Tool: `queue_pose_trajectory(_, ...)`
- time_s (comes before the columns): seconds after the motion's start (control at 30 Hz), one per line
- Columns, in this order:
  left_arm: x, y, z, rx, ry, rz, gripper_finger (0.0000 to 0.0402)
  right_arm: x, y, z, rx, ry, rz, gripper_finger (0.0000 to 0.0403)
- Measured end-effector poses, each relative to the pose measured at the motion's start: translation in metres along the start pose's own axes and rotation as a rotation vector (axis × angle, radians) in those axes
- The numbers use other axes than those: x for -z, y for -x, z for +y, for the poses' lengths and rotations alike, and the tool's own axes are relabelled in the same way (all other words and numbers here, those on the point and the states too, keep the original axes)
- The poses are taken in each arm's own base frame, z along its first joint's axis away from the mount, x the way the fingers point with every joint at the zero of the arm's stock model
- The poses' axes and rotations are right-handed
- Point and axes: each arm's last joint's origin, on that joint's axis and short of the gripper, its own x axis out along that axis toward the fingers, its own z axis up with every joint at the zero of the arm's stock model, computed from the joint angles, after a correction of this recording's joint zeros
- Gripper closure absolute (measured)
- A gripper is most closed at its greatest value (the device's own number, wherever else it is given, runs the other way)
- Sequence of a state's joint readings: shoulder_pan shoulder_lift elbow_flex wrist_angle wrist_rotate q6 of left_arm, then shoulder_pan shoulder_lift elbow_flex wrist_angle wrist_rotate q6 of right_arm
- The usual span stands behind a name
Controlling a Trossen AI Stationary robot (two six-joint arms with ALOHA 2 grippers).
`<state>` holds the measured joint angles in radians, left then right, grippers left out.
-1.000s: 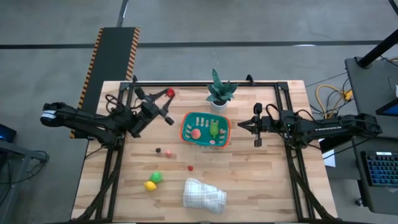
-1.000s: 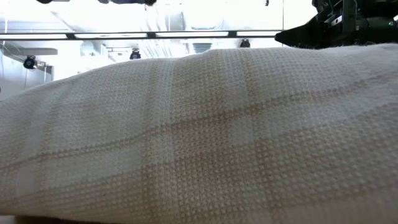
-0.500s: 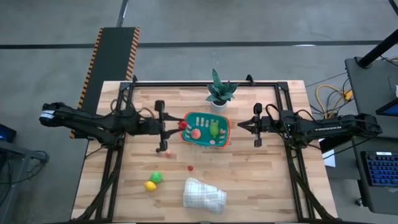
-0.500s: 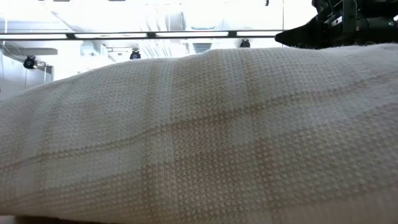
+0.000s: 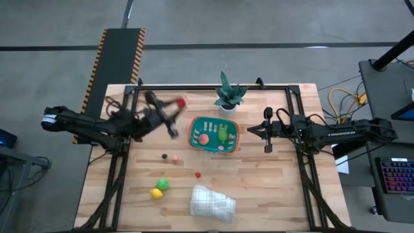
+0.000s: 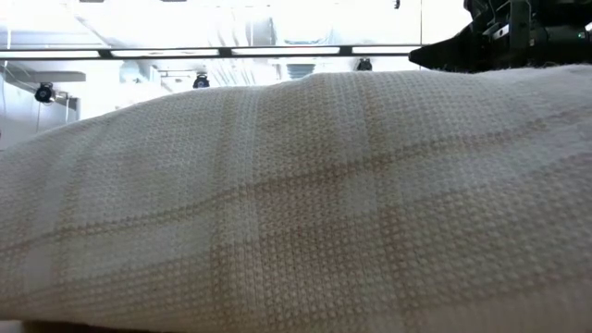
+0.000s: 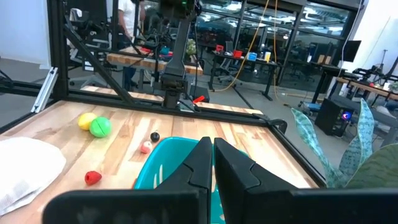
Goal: Build produce basket
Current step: Put the red strawberry into the blue basket
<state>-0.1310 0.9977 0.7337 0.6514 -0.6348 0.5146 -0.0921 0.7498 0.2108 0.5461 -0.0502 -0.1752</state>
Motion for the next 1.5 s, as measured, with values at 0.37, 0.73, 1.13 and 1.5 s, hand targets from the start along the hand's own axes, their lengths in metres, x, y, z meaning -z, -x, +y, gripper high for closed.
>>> queue_pose_trajectory(0.37, 0.024, 0.003, -0.007, -0.110, -0.234, 0.125, 0.0294, 0.002, 0.000, 0.000, -0.002, 0.008, 0.020, 0.0394)
queue_pose_trajectory(0.73, 0.023, 0.017, -0.021, 0.568, -0.066, -0.100, 0.0294, 0.002, 0.000, 0.000, -0.002, 0.007, 0.020, 0.0394)
queue_pose_trajectory(1.13, 0.005, 0.042, -0.008, 0.831, 0.065, -0.304, 0.0294, 0.003, 0.000, 0.000, 0.021, 0.008, 0.025, 0.0394)
queue_pose_trajectory(1.5, -0.005, 0.057, 0.001, 0.885, 0.112, -0.455, 0.0294, 0.006, 0.001, 0.000, 0.021, 0.019, 0.033, 0.0394)
